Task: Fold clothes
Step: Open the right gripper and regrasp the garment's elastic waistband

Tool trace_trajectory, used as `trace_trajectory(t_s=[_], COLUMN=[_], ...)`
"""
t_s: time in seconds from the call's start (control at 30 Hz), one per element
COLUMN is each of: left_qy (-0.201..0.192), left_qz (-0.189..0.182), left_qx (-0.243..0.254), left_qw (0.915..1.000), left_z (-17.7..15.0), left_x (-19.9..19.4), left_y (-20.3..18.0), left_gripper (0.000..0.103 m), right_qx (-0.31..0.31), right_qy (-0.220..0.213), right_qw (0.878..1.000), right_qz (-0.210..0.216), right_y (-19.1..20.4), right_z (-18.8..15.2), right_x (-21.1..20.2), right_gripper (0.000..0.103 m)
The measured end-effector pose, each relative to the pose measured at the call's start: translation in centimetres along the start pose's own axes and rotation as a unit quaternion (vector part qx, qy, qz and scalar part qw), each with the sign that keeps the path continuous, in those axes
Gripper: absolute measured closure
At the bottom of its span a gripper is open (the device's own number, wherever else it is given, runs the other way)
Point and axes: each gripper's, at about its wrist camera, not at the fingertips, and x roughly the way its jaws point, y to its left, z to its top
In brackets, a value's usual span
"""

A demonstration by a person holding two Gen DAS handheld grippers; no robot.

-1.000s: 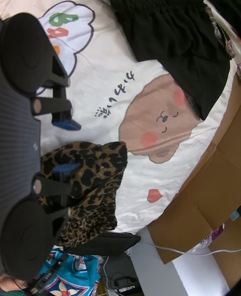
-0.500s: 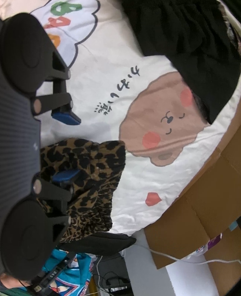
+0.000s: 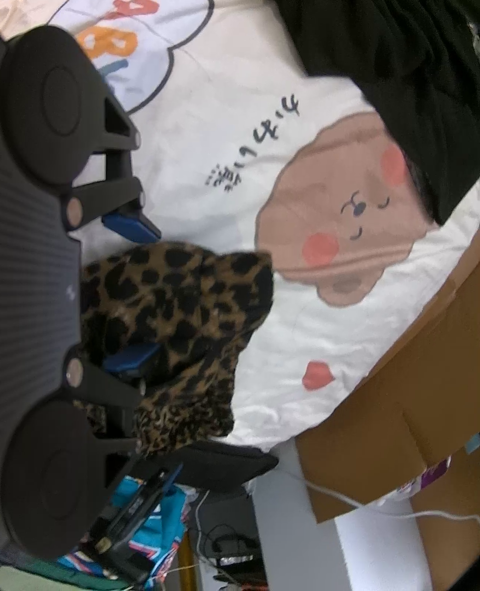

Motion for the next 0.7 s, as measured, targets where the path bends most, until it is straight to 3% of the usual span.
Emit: trace_trajectory(t_s=[0.17, 0.43, 0.7], left_qy=[0.000, 0.009, 0.016], left_qz=[0.043, 0.069, 0.071], left_qx=[0.063, 0.025, 0.013], left_qw=[0.9971, 0.9973, 0.9973], left_z=[0.0, 1.3, 0.9], left_x=[0.7, 3.8, 4.1], left_y=[-2.3, -0.8, 1.1], left_gripper=[0.041, 0.047, 0.090], right_qx=[0.002, 0.004, -0.050], right_qy=[0.004, 0.005, 0.029], right_qw=[1.000, 1.000, 0.998], right_qz=[0.000, 0.001, 0.019], right_y=[-0.4, -0.9, 0.3], right_z=[0.1, 0.9, 1.3], right_x=[0.8, 2.5, 4.4], right_gripper=[0.056, 0.056, 0.056])
